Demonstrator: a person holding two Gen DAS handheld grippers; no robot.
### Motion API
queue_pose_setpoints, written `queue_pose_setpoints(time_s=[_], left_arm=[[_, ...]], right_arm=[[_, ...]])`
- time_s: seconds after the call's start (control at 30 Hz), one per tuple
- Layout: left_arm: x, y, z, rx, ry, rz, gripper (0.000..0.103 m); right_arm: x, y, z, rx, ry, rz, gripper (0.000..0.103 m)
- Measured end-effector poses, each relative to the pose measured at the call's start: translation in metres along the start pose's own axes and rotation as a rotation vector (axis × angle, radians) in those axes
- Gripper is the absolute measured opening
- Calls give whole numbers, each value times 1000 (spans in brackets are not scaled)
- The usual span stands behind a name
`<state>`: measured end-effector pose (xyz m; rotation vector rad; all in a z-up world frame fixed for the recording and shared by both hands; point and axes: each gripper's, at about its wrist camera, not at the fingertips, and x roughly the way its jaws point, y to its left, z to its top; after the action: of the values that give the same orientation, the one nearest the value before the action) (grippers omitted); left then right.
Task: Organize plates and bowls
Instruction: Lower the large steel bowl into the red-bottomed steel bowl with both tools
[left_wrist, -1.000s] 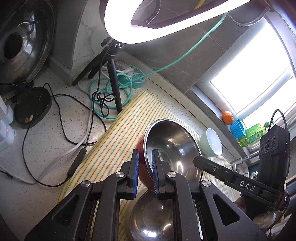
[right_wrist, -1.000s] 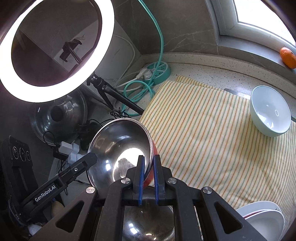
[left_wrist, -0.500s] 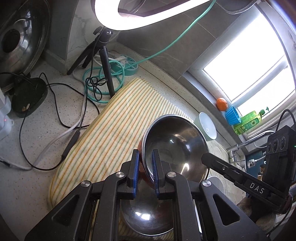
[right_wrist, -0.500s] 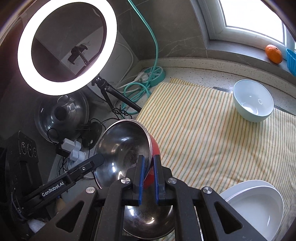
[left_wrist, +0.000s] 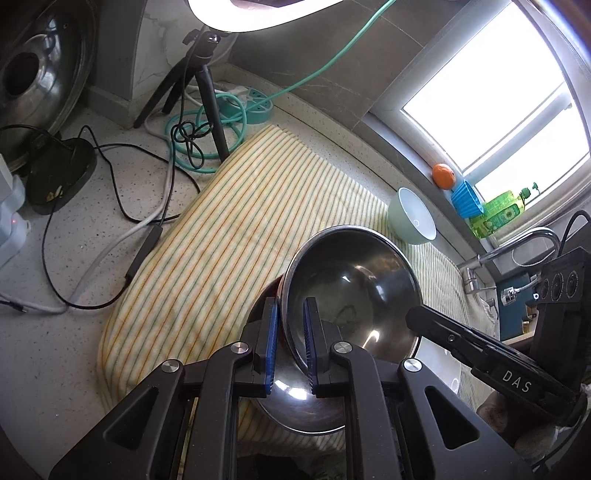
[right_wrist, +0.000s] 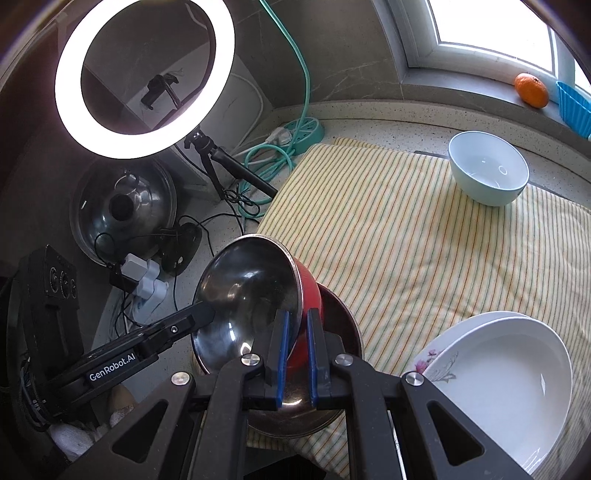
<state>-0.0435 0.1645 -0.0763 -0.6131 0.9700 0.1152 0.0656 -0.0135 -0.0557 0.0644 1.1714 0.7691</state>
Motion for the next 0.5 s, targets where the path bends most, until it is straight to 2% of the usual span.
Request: queue_pose_setpoints(time_s=[0.5], left_arm=[[9,-5,-14,57,52,23,11]], right_arm=[[17,-17,-29,53,84,-6,9]])
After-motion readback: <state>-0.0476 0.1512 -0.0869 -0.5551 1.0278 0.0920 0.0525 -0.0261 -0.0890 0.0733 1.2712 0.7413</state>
